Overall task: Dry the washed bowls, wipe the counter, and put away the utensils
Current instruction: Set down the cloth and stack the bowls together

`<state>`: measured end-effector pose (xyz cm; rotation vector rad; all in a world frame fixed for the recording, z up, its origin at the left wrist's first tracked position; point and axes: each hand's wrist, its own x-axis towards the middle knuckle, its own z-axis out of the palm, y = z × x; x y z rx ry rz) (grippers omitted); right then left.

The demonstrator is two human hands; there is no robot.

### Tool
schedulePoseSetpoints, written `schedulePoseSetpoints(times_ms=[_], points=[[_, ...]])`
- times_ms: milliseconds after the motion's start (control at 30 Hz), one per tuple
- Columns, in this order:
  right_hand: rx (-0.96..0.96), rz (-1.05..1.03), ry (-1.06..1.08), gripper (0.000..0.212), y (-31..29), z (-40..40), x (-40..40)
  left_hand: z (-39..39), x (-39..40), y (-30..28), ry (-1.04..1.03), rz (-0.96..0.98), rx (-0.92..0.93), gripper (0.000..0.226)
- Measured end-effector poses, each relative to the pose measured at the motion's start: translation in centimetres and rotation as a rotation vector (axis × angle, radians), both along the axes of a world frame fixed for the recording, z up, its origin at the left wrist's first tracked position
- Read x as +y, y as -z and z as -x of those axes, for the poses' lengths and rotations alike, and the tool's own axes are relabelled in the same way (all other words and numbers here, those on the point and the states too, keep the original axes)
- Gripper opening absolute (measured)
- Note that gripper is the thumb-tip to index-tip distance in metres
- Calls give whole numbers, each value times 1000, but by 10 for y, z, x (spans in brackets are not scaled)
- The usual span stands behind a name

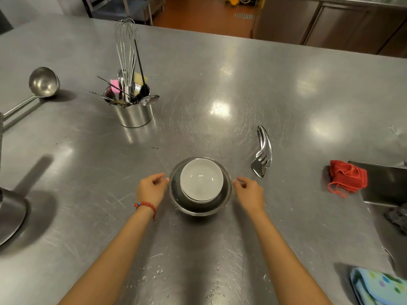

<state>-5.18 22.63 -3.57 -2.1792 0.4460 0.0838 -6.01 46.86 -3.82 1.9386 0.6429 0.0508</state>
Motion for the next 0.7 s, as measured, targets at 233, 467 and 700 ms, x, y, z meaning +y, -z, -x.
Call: schedulePoseSetpoints(times_ms=[233,467,700], points=[[59,-133,-106,26,6,3,10,1,-15,1,-68,332,149,33],[70,-115,-86,35,10,-1,9,-4,-15,11,-75,273,129,29],[12,-116,-64,31,5,-15,7,-25,-12,10,-50,264,94,28]])
